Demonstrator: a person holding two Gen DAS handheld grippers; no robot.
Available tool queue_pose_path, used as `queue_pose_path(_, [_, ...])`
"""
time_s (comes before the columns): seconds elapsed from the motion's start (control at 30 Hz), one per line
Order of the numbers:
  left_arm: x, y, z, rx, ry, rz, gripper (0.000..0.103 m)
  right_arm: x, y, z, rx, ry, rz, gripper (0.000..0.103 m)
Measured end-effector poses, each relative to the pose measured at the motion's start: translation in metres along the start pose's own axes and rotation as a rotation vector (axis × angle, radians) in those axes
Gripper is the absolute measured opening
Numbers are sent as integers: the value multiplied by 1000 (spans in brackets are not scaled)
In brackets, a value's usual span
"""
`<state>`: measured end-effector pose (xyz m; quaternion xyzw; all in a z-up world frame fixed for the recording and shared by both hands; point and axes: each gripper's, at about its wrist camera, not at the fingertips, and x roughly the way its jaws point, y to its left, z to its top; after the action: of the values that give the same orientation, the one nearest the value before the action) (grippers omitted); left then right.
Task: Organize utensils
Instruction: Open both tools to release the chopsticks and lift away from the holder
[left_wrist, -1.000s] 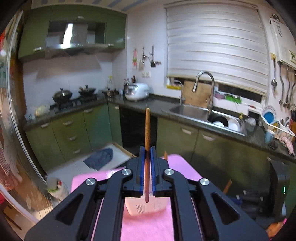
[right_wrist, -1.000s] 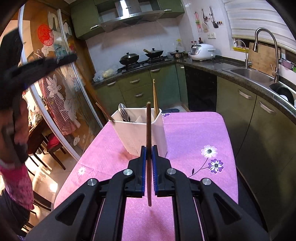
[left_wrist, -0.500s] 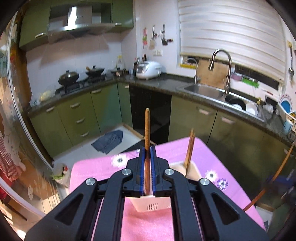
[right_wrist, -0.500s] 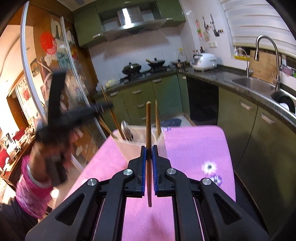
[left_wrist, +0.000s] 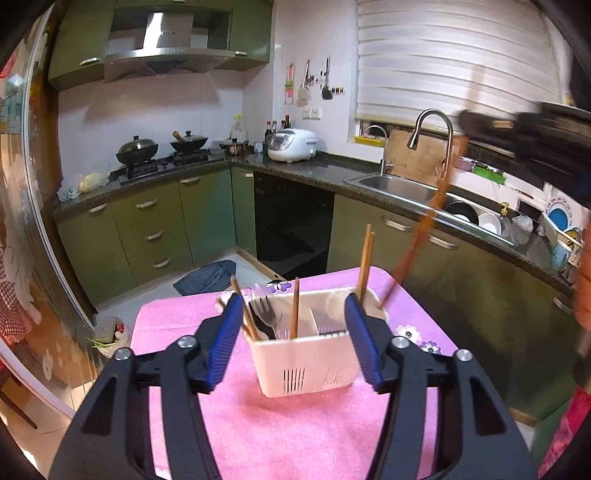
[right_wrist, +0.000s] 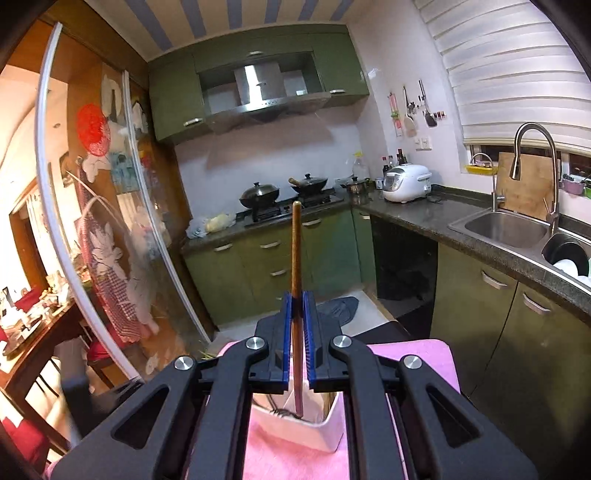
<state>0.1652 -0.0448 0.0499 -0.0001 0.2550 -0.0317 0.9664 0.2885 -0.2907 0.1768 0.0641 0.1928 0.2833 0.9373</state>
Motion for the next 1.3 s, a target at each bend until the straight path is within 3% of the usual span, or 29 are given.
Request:
queue_pose_path(0.1, [-11, -4, -12, 14, -6, -4, 57, 29, 2, -9, -11, 39, -22, 7])
queue_pose_path(0.3, [-18, -11, -30, 29, -1, -2, 69, 77, 3, -46, -39, 111, -77, 7])
queue_pose_path(0.7, [-24, -15, -50, 21, 1, 38, 93, 127, 0, -112, -111, 184, -175, 8])
queue_pose_path(0.77, [-26, -12, -51, 20, 1, 40, 96, 128, 1, -118, -123, 185, -185, 27])
queue_pose_path(0.8, [-27, -12, -52, 19, 1, 42, 96, 127, 2, -120, -125, 172, -187, 44])
queue_pose_path(0.83, [-27, -12, -53, 20, 3, 46, 96, 124, 2, -120, -125, 160, -187, 51])
queue_pose_path(0.97, [-30, -12, -54, 13, 9, 53, 96, 97, 8, -116, -125, 104, -188, 54])
queue_pose_path(1.07, [-33, -13, -56, 6, 18, 61, 96, 56, 10, -114, -98, 30, -158, 72])
queue_pose_path(1.23, [-47, -14, -63, -7, 3, 75, 96, -27, 11, -142, -59, -70, -126, 99])
queue_pose_path(1.3, [-54, -16, -69, -7, 0, 75, 96, -56, 10, -160, -37, -86, -123, 99])
